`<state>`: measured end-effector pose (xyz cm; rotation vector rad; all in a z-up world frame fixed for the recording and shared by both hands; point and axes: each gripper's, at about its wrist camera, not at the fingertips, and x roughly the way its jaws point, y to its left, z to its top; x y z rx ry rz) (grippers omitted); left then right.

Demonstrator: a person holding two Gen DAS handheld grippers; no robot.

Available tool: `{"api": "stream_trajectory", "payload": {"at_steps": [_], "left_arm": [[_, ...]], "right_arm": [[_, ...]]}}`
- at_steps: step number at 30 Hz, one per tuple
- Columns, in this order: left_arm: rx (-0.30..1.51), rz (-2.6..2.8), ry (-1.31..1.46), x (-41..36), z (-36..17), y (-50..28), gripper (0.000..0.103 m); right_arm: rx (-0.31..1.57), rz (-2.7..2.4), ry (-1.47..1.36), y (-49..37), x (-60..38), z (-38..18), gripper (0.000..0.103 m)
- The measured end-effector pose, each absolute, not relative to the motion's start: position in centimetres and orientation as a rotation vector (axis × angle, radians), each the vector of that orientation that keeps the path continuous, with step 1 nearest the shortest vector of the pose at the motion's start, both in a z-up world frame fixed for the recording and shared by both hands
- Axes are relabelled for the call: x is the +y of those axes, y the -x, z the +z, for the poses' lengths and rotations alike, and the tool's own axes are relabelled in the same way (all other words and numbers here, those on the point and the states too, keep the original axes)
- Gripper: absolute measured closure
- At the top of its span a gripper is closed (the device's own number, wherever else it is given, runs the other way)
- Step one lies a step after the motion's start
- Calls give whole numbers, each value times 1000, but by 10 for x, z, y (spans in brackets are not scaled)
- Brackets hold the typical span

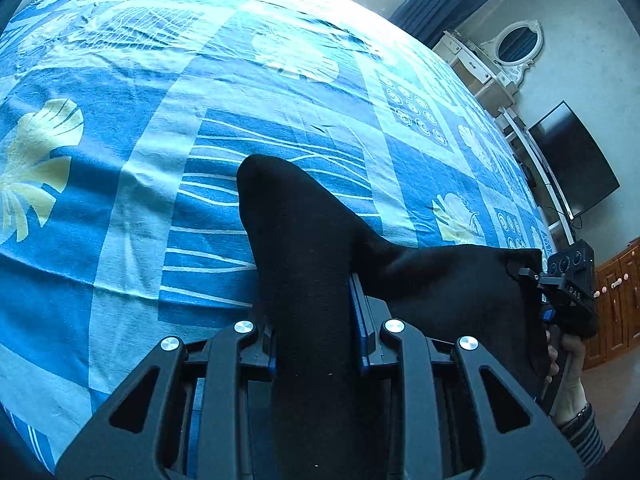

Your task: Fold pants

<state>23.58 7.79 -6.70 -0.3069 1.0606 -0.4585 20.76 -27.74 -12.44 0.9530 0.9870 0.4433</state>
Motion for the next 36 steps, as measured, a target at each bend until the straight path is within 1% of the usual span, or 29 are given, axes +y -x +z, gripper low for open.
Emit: {"api": "stream_trajectory", "payload": {"at_steps": [8,12,36], "left_arm": [[1022,-487,374,85,-78,-233,74],[1006,-487,351,83,-77,-230,73],[977,-485,316,81,-77,-226,69]], "right_arm": [[970,468,-976,-205,-280,-133,66],[957,472,-977,-204,-280,-134,68],[902,497,-987,-202,-280,-136,68]]}}
